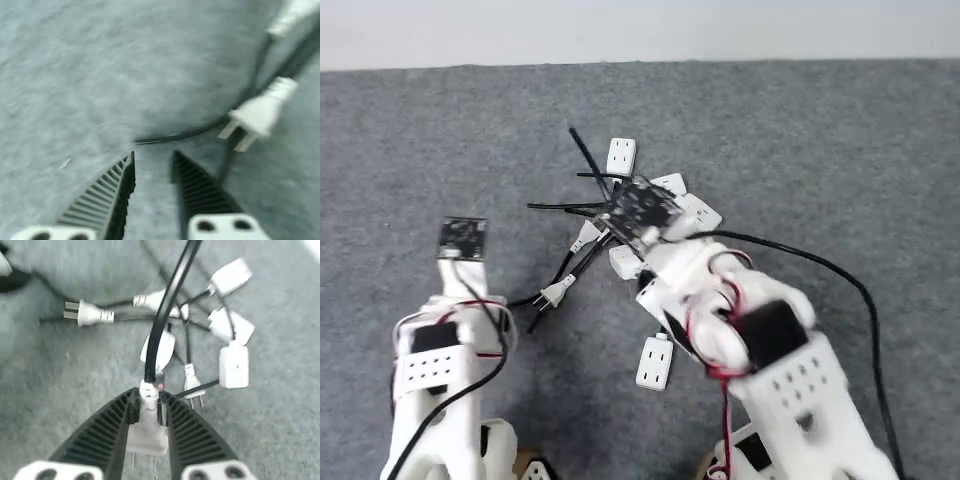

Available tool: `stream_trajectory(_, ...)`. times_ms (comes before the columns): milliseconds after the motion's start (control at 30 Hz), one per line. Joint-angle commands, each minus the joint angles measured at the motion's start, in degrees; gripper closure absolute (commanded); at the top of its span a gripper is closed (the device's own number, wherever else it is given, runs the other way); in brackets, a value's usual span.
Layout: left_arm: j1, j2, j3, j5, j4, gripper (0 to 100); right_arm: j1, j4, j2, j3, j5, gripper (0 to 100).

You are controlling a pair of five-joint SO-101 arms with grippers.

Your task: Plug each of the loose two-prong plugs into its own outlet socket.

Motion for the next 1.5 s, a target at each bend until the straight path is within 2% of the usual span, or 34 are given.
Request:
stream_trajectory(0, 7.74, 0.09, -5.23, 0.7, 6.15, 99, 0.48, -0.31, -5.14, -0.44, -2.46, 99.1)
stream_trajectory(200, 20.66, 0.79, -11.65, 1.14, 13.63, 99, -0.57, -2.95, -8.84, 4.84, -4.92, 99.1)
stream_trajectory(300, 27.34, 8.0, -17.27, 3.43, 18.02, 99, -2.68, -3.65, -12.09, 6.77, -5.27, 99.1)
stream_trajectory(400, 29.8, 18.64, -22.55, 2.73, 18.11, 99, -4.88, -3.12, -15.25, 7.91, -5.19, 99.1)
stream_trajectory(533, 30.51, 25.58, -24.66, -2.99, 15.3, 99, -4.88, -4.53, -16.84, 12.22, -4.84, 99.1)
stream_trajectory(667, 32.7, 21.45, -21.93, -8.97, 15.12, 99, -4.79, -9.19, -16.84, 18.11, -4.75, 99.1)
stream_trajectory(833, 36.84, 10.55, -13.85, -10.02, 14.77, 99, -4.79, -10.59, -16.84, 19.08, -4.75, 99.1)
stream_trajectory(1000, 40.53, 0.35, -6.81, -14.42, 16.35, 99, -4.79, -10.59, -16.84, 19.16, -4.75, 99.1)
stream_trajectory(1267, 40.26, -11.87, -1.01, -13.27, 17.14, 99, -4.79, -10.42, -17.19, 21.27, -5.36, 99.1)
stream_trajectory(1367, 35.16, -14.77, -0.13, -8.0, 15.82, 99, -3.82, -10.33, -16.92, 23.03, -9.76, 99.1)
stream_trajectory(1467, 26.81, -15.21, -0.22, -3.87, 10.99, 99, 0.48, -10.33, -16.84, 23.12, -11.96, 99.1)
